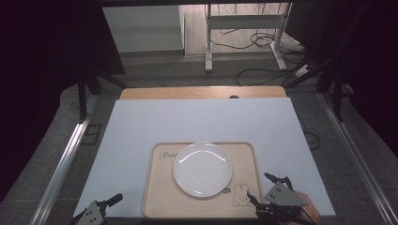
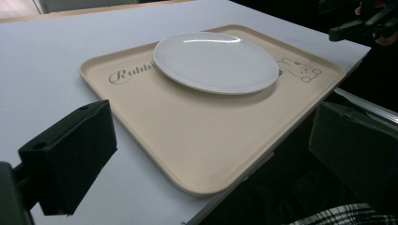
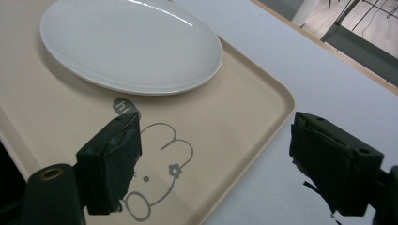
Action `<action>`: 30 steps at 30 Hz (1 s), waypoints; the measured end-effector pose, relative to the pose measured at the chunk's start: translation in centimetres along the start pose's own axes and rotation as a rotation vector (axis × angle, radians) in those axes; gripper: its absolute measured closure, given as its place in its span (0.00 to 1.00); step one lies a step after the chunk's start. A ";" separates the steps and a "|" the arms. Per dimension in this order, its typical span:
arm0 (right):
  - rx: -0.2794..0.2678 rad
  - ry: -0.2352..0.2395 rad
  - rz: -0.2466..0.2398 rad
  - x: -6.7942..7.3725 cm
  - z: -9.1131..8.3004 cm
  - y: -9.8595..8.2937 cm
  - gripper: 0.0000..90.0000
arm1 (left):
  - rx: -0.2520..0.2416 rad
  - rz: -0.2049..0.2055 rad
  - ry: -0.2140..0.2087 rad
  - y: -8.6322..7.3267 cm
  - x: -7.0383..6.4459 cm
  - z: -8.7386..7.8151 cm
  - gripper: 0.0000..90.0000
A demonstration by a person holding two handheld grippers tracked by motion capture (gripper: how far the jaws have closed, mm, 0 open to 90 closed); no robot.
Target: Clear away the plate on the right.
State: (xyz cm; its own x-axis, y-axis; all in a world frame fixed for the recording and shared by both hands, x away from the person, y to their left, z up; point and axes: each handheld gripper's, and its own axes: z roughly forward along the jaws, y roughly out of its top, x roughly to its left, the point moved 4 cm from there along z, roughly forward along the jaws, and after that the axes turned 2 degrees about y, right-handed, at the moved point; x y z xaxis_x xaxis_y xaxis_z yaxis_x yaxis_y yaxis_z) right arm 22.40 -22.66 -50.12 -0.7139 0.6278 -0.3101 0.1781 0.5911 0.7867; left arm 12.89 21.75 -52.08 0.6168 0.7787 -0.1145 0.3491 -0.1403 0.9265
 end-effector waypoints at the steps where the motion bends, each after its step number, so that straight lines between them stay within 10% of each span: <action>1: -0.015 0.009 0.023 -0.1 -0.3 -0.1 0.17 | -0.001 0.000 0.000 0.0 0.0 0.0 0.01; 30: -0.044 0.020 0.194 -1.6 -2.7 -2.9 0.09 | 0.001 -0.002 0.000 0.0 0.0 0.0 0.01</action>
State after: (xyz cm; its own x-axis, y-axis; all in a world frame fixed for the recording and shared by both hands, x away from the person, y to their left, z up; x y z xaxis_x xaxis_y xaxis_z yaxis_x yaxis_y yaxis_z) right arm 21.21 -26.73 -50.50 -0.6824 0.7175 -0.1397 0.2846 0.4368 0.8533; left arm 12.92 21.73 -52.08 0.6164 0.7788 -0.1161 0.3505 -0.1394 0.9261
